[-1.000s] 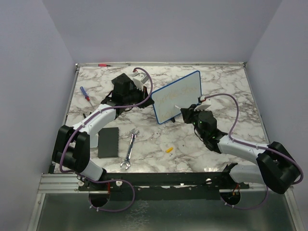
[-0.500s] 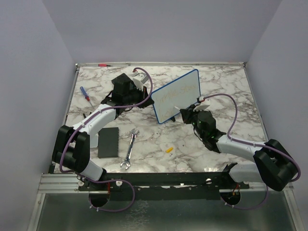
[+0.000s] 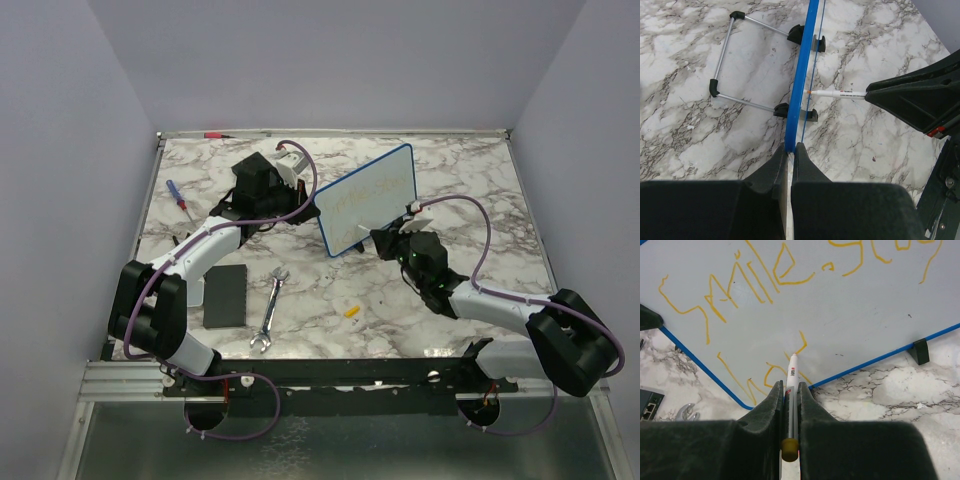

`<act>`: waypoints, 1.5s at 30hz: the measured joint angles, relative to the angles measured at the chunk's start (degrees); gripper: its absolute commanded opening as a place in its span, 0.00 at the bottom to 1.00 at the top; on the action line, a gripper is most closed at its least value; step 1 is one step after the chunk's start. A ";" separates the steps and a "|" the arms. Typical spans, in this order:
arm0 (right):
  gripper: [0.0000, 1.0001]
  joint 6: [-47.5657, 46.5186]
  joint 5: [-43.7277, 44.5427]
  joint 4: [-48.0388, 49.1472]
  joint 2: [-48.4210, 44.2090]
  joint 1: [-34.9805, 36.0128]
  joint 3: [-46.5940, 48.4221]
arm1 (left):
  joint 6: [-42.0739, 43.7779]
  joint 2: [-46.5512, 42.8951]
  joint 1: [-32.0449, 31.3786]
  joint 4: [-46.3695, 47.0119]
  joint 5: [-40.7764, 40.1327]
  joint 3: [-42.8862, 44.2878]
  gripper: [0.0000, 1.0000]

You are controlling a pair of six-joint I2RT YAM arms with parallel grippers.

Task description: Write a sentence on the whiteboard

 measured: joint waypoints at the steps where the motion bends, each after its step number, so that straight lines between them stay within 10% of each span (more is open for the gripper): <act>1: 0.01 0.00 0.00 -0.02 0.00 0.02 0.00 | 0.02 0.00 0.00 -0.02 0.00 0.00 0.00; 45: 0.01 -1.57 0.85 -1.07 -6.25 0.98 0.02 | 0.00 -0.02 -0.13 -0.04 0.02 0.00 0.00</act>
